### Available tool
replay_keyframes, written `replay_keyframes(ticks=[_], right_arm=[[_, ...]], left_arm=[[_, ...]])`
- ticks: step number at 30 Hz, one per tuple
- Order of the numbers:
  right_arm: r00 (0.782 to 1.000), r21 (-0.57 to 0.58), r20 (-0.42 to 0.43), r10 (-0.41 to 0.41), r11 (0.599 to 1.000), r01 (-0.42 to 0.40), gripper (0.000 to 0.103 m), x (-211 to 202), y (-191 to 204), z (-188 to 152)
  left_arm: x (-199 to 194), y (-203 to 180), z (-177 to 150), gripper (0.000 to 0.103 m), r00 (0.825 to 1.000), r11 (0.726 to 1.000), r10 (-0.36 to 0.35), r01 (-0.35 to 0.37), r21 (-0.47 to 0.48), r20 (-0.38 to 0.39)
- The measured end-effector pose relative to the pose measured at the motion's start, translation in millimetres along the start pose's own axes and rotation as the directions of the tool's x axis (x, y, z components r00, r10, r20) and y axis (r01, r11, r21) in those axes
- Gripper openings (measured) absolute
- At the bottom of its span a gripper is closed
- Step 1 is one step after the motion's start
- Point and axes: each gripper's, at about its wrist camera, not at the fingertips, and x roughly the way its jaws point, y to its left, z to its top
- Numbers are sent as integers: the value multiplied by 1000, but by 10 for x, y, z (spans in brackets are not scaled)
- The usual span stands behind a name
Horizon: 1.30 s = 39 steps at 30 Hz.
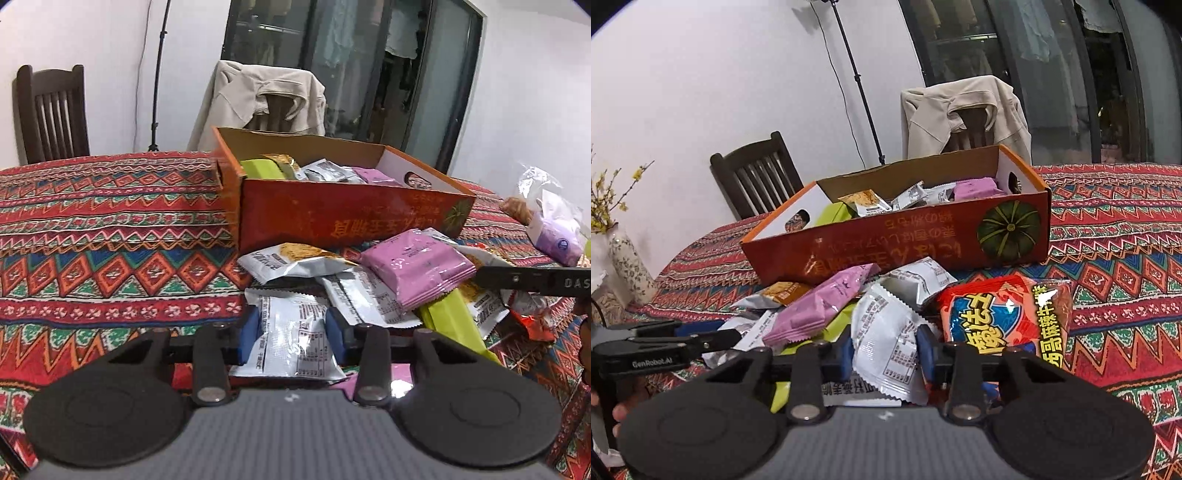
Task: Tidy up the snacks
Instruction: 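Grasp a white packet with the left tool while the right tool grasps a white packet, then carry both white packets into the cardboard box and open both tools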
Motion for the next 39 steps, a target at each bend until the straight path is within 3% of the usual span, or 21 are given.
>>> replay_keyframes(ticks=[3,7,13,16,20,26,29,34,39], right_arm=[[1000,1,9,6,1000,-6,32,-27,-17,-6],[999,4,43,9,1000,-9,32,-98,-49,-7],[996,20,86,-2,1000,0,31,-182,-89,20],[993,7,119,-1,1000,0,31,-277,-50,35],[991,26,130,-23,999,20,31,-388,0,18],[984,-56,176,-33,997,43,31,-1142,287,-161],[978,-113,207,-41,991,65,31,-1533,389,-255],[975,-151,219,-43,985,77,31,-1988,412,-394],[973,-155,225,-42,985,78,31,-2034,339,-364]], left_arm=[[-1,6,16,40,1000,1000,3,-3,-2,-8],[-40,143,81,40,999,997,-22,19,-81,-33],[-114,89,123,40,999,997,-29,26,-70,-39],[-274,19,188,40,999,997,-38,36,-68,-26],[-769,-126,186,40,996,994,-80,83,-68,42],[-1622,-528,-197,40,987,996,-40,53,-75,158],[-1885,-722,-399,40,985,994,-23,42,-103,174],[-2075,-895,-472,40,985,993,-40,59,-107,169],[-1969,-914,-248,40,986,993,-42,59,-101,164]])
